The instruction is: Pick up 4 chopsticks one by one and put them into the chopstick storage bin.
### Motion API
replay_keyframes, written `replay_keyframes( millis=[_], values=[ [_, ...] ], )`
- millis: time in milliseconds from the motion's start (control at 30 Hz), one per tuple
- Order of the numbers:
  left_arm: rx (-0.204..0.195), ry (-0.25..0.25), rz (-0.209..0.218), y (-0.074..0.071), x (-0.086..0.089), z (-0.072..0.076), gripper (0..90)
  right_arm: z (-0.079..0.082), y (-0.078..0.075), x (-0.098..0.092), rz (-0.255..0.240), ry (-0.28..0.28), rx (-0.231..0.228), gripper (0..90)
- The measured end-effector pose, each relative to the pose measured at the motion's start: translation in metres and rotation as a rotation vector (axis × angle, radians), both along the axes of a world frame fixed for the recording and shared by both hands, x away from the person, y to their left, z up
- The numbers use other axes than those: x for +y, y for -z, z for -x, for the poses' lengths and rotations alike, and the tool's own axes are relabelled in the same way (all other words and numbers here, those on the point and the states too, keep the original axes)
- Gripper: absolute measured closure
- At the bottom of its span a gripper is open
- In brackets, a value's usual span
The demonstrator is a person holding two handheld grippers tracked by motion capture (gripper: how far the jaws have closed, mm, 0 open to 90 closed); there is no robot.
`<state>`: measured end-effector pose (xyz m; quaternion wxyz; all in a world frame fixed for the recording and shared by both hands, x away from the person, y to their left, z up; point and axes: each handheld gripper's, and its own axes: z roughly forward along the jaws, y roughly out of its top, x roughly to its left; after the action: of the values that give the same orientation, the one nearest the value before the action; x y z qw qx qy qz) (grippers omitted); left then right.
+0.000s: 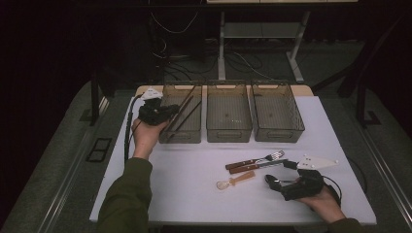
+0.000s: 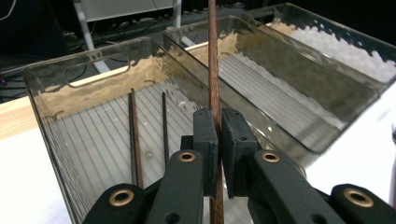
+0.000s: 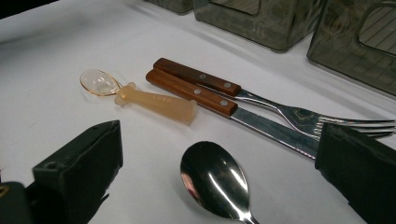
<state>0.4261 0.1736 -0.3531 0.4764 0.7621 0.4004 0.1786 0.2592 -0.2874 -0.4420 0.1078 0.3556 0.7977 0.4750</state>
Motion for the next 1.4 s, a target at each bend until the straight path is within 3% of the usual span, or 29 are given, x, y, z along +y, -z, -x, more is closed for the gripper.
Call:
replay_keyframes(
  millis=[300, 633, 900, 1133, 1400],
  values=[
    [0.015, -0.052, -0.028, 0.0, -0.006, -0.019, 85.0, 0.001, -0.001, 0.001, -0.008, -0.002, 0.001, 1.1],
    [0.058, -0.094, -0.048, 0.015, -0.008, -0.035, 84.9, 0.0, 0.0, 0.0, -0.009, -0.006, 0.001, 1.1],
    [0.079, -0.103, -0.109, 0.026, -0.013, -0.042, 84.9, 0.0, -0.001, 0.0, -0.011, -0.008, 0.001, 1.1],
    [0.095, -0.114, -0.113, 0.03, -0.009, -0.048, 84.9, 0.0, -0.001, 0.0, -0.011, -0.01, 0.001, 1.1],
    [0.115, -0.138, -0.156, 0.031, -0.014, -0.048, 80.7, 0.0, -0.001, 0.001, -0.01, -0.011, 0.001, 1.1]
  ],
)
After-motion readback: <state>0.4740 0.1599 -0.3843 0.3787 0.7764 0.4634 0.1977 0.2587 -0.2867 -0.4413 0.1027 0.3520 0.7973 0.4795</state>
